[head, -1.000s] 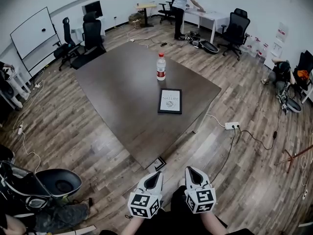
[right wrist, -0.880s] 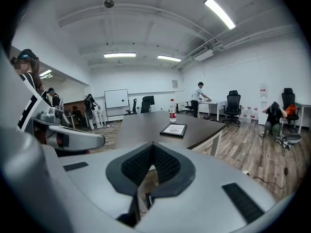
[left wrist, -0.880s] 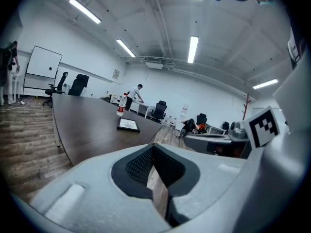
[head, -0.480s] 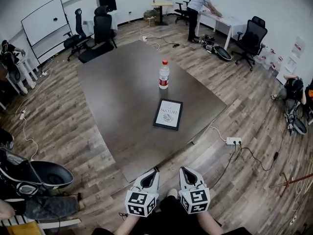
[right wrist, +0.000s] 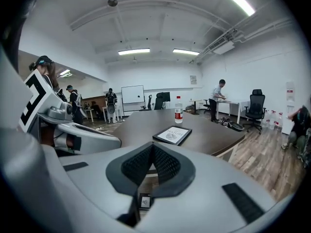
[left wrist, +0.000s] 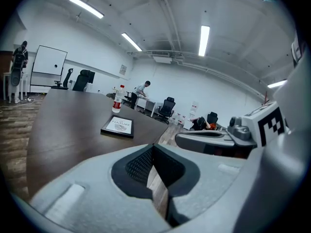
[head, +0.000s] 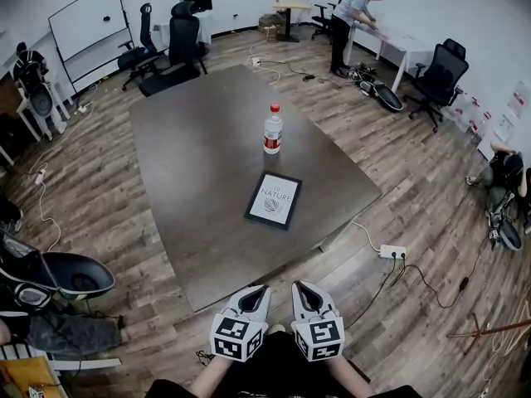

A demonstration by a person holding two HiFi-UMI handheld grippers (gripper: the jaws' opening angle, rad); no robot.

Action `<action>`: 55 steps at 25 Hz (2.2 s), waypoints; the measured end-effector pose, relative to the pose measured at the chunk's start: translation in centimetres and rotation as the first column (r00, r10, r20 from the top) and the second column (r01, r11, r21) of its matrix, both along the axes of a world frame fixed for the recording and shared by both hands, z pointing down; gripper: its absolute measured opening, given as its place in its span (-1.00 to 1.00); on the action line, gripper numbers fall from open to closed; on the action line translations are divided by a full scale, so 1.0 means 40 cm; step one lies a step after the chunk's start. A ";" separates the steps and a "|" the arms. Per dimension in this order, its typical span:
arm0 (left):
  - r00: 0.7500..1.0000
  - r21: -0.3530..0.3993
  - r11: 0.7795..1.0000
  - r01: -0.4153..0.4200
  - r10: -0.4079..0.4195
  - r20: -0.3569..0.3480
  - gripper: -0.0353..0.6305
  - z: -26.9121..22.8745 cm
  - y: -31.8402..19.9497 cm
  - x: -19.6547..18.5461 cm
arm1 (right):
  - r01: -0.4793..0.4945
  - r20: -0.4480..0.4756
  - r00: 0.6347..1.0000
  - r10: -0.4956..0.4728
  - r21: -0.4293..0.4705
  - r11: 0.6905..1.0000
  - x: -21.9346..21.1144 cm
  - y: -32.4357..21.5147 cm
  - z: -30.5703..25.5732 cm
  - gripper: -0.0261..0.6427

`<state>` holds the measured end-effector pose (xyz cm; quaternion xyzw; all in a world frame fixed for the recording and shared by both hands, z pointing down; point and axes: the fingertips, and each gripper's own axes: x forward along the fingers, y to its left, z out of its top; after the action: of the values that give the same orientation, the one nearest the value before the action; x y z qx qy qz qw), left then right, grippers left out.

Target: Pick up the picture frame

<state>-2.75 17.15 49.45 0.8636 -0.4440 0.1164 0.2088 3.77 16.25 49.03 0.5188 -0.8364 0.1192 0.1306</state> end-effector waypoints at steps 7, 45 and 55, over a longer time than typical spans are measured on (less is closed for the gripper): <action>1.000 0.000 1.000 -0.002 0.002 -0.001 -0.87 -0.008 -0.045 0.042 | 0.043 0.008 0.999 -0.043 0.019 0.999 -0.004 -0.032 -0.021 -0.90; 0.999 -0.107 0.993 0.046 -0.048 -0.016 -0.87 0.078 -0.544 0.040 | -0.026 -0.035 0.999 0.020 -0.174 0.984 0.095 -0.465 0.084 -0.90; 0.995 -0.168 0.982 0.081 -0.089 -0.039 -0.87 0.113 -0.649 -0.028 | -0.036 0.088 0.995 0.054 -0.195 0.980 0.071 -0.604 0.073 -0.90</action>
<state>-3.88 -8.80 53.97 0.8257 -0.4643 0.1239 0.2954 6.59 -7.91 51.97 0.5164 -0.8141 0.2265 0.1387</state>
